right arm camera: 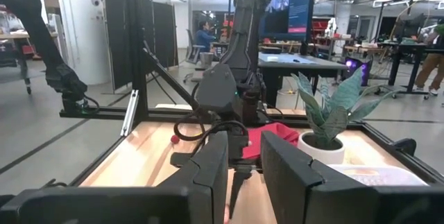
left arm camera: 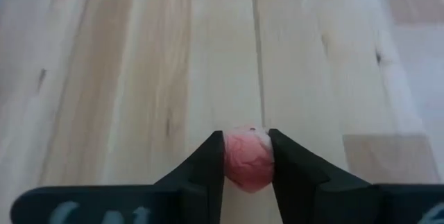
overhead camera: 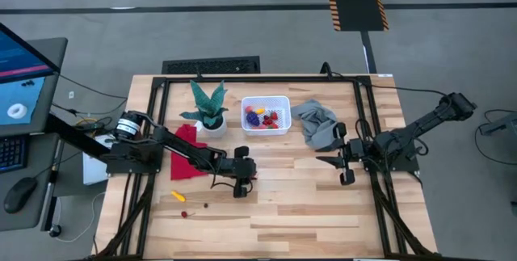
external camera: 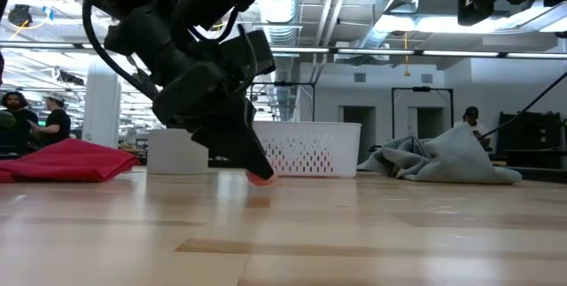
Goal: Pick and placing Produce into tupperware
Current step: Put the pink peach into the white bin, then put the red cherry into the white bin
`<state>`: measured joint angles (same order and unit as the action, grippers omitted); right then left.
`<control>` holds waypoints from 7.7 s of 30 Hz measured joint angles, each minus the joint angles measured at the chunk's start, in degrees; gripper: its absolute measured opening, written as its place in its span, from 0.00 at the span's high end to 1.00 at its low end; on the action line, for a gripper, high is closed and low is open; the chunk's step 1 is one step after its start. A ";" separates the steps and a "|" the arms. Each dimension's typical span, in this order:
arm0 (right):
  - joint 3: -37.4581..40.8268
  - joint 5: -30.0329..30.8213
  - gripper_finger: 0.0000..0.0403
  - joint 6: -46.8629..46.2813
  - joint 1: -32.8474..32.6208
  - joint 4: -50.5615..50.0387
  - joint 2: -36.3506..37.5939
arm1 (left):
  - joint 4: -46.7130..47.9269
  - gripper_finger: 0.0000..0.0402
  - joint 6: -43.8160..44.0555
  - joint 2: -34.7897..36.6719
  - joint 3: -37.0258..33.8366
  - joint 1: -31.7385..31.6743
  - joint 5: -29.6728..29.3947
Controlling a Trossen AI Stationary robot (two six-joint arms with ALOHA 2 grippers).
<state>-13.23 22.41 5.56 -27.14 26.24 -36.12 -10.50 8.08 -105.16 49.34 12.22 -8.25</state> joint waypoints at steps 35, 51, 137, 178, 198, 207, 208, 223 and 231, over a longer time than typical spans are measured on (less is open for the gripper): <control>0.04 0.00 0.73 -0.45 -0.09 -0.05 0.02 | 16.13 0.76 -19.53 29.58 23.57 -8.15 -8.87; 0.04 0.02 0.73 0.45 -0.09 -0.04 0.02 | 6.56 0.76 -13.55 25.04 23.61 -22.29 -5.28; 0.11 -1.22 0.73 0.39 2.81 2.95 -2.99 | 63.34 0.56 -5.77 -21.51 62.84 -33.41 11.23; 0.03 -1.57 0.73 -1.97 3.98 15.09 -7.36 | 65.17 0.38 -13.01 26.57 60.83 -23.36 25.86; 0.02 -1.38 0.73 -2.54 7.04 21.25 -13.75 | 60.07 0.38 13.05 52.68 17.50 -0.84 10.24; 0.02 -1.55 0.73 -2.54 7.04 20.92 -13.75 | 59.54 0.38 27.55 49.75 4.52 10.99 4.29; 0.02 -1.53 0.73 -2.54 7.04 20.89 -13.75 | 59.00 0.38 28.72 48.95 3.81 12.24 3.48; 0.02 -1.55 0.73 -2.55 7.04 20.74 -13.75 | 58.40 0.38 47.84 32.01 2.49 32.46 2.56; 0.02 -1.55 0.73 -2.56 7.04 20.78 -13.75 | 51.64 0.38 51.55 19.63 2.49 37.62 2.35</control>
<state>-13.21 20.86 3.01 -20.10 47.01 -49.87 41.13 59.62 -85.53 51.83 49.84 -5.90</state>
